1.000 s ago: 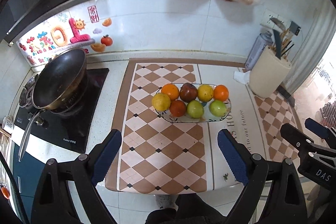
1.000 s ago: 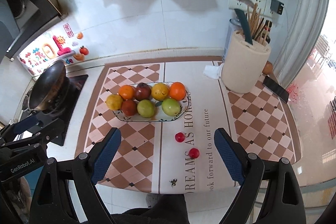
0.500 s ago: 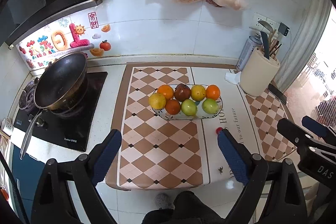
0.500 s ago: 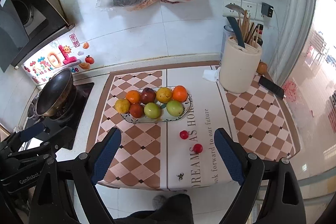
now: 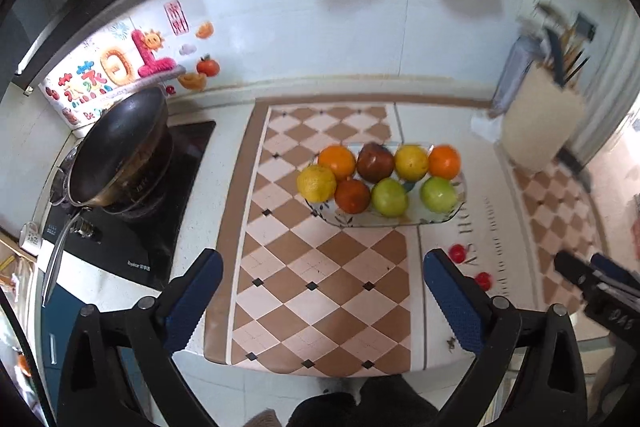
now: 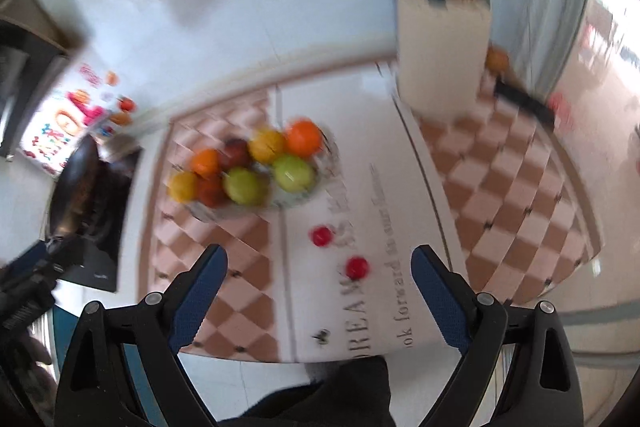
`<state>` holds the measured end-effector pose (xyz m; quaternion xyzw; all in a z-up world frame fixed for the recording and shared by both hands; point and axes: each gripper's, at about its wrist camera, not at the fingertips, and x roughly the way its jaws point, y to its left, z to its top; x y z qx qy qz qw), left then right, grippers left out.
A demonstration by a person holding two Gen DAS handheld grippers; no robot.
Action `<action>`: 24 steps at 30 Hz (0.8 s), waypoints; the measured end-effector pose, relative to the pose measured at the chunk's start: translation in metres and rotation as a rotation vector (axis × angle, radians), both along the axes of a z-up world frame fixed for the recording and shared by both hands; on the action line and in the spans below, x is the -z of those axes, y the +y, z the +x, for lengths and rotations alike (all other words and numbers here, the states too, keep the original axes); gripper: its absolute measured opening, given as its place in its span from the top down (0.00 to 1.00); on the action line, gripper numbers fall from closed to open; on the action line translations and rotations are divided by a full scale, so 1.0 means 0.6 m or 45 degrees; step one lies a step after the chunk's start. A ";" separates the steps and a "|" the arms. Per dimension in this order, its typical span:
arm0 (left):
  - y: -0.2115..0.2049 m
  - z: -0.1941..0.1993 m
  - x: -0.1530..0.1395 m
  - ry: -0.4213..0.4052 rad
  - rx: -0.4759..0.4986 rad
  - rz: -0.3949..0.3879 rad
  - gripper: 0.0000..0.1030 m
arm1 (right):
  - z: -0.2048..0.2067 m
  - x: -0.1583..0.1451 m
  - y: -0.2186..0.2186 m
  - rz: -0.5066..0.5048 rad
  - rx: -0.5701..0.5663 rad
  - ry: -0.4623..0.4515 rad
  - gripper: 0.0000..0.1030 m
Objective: Organize fruits
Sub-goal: 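Grasp a cherry tomato with right tool while left tool grasps the other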
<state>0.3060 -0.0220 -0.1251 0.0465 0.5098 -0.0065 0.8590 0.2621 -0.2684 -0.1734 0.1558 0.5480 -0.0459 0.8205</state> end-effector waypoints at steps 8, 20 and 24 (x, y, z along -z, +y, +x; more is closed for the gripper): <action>-0.090 0.071 0.150 0.243 0.027 0.145 0.00 | 0.063 0.237 -0.044 0.149 -0.018 0.274 0.43; -0.181 0.128 0.275 0.543 0.047 -0.056 0.01 | 0.090 0.282 -0.055 0.152 -0.153 0.280 0.69; -0.226 0.139 0.302 0.603 0.105 -0.181 0.02 | 0.083 0.265 -0.104 0.149 -0.088 0.263 0.69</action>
